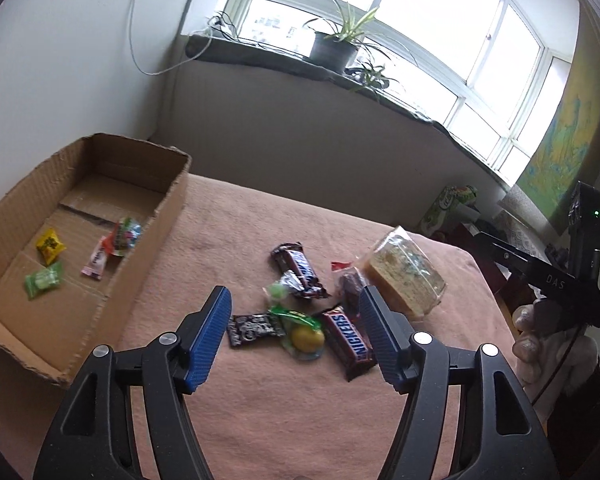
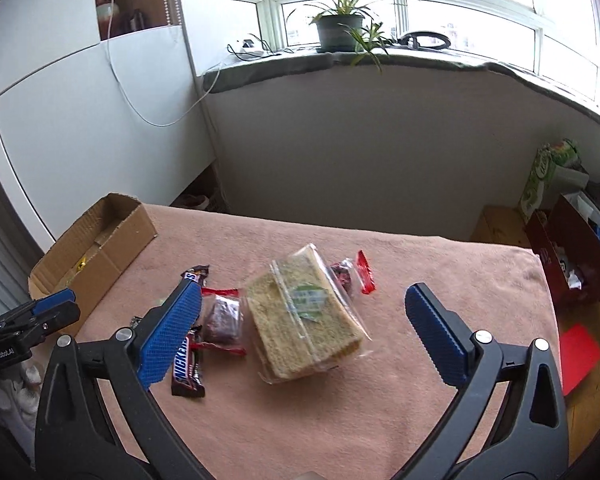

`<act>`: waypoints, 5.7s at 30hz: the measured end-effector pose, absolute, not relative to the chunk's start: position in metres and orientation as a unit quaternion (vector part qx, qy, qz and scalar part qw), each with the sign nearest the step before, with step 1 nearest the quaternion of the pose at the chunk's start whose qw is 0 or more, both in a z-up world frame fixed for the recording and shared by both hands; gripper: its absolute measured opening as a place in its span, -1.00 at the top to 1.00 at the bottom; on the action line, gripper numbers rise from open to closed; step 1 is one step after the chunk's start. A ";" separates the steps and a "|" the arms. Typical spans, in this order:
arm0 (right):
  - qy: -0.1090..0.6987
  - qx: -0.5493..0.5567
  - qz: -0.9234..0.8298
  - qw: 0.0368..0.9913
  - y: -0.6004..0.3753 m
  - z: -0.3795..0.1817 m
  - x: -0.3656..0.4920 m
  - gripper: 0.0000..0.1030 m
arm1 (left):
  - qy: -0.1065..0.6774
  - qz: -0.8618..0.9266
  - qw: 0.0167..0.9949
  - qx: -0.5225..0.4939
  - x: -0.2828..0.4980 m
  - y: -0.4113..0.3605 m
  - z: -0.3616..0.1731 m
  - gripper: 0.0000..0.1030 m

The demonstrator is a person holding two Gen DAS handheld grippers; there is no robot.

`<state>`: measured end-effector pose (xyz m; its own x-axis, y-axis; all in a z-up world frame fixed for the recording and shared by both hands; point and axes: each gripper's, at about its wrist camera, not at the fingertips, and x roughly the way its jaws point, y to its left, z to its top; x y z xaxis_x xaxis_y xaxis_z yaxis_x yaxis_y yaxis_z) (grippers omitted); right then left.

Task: Organize snacks
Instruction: 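Grasp the wrapped bread loaf with the right tool, then carry the bread loaf over the cardboard box and lower it in, then open the right tool to release the bread loaf in the box, then move both open tools back over the snacks on the table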

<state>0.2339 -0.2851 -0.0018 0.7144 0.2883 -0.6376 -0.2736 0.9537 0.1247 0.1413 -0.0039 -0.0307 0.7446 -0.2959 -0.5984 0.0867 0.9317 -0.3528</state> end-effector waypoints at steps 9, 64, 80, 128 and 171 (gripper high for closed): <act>0.381 0.093 0.153 0.907 -0.330 -0.031 0.247 -1.00 | 0.355 -0.160 0.913 -0.118 0.164 -0.067 -0.030 -0.28; 0.423 0.205 0.222 0.854 -0.306 -0.069 0.229 0.28 | 0.410 -0.236 0.877 -0.085 0.237 -0.118 -0.043 0.00; 0.392 0.132 0.270 0.870 -0.239 -0.017 0.201 0.28 | 0.334 -0.196 0.917 -0.095 0.179 -0.065 0.001 0.00; 0.405 -0.043 0.411 0.815 0.053 -0.017 0.245 0.26 | 0.319 0.001 0.924 -0.210 0.132 0.160 -0.029 0.00; 0.344 -0.029 0.247 0.905 -0.161 0.012 0.203 -0.97 | 0.310 -0.032 0.939 -0.144 0.110 0.084 -0.008 -0.08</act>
<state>0.2030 -0.1609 0.0115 0.6412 0.4270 -0.6376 -0.4670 0.8765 0.1173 0.1100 0.0844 -0.0083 0.8053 -0.1497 -0.5737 -0.0291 0.9565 -0.2904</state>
